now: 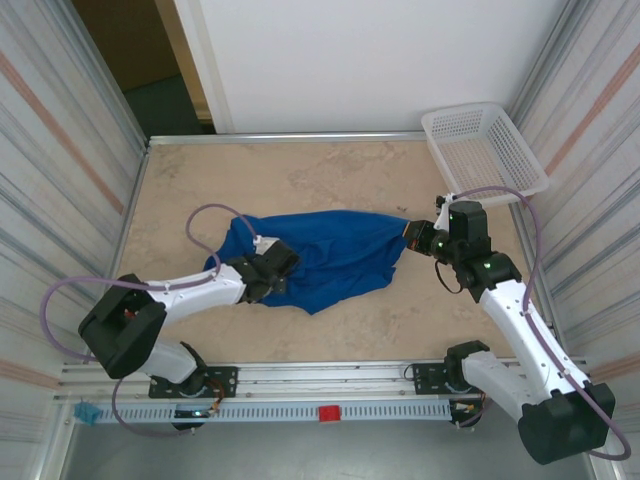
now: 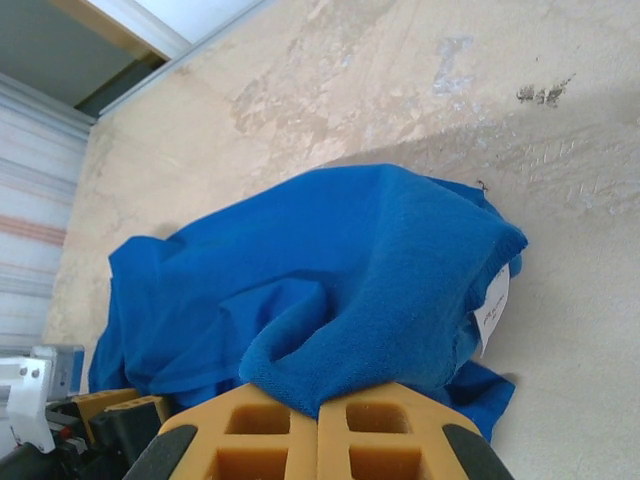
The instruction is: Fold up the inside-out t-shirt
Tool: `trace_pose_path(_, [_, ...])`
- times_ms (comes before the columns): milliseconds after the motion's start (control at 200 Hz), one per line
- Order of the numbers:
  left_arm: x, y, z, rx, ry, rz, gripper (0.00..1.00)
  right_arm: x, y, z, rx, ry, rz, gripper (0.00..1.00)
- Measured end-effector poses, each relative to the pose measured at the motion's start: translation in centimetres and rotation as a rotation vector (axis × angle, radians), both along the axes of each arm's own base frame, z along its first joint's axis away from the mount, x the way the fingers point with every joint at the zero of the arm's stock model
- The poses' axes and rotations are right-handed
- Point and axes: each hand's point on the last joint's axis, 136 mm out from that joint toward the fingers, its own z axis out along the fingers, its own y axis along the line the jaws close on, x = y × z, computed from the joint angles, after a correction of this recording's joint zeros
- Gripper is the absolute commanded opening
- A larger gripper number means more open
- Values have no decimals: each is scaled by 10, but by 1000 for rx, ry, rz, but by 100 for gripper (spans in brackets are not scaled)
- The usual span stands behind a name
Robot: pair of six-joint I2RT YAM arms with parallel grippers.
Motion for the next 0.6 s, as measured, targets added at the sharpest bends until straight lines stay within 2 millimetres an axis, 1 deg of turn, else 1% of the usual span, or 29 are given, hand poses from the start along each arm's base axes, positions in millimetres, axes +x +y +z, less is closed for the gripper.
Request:
trace_pose_path(125, [9, -3, 2, -41, -17, 13, 47, 1, 0, 3, 2, -7, 0, 0])
trace_pose_path(245, [15, -2, 0, -60, -17, 28, 41, 1, 0, 6, 3, -12, 0, 0])
trace_pose_path(431, [16, -6, -3, -75, -10, 19, 28, 1, 0, 6, 3, -12, -1, 0])
trace_pose_path(541, [17, -7, -3, -80, -13, 19, 18, 1, 0, 6, 3, -12, -1, 0])
trace_pose_path(596, [17, -7, -3, -81, -13, 19, 8, 2, 0, 6, 1, -13, -2, 0])
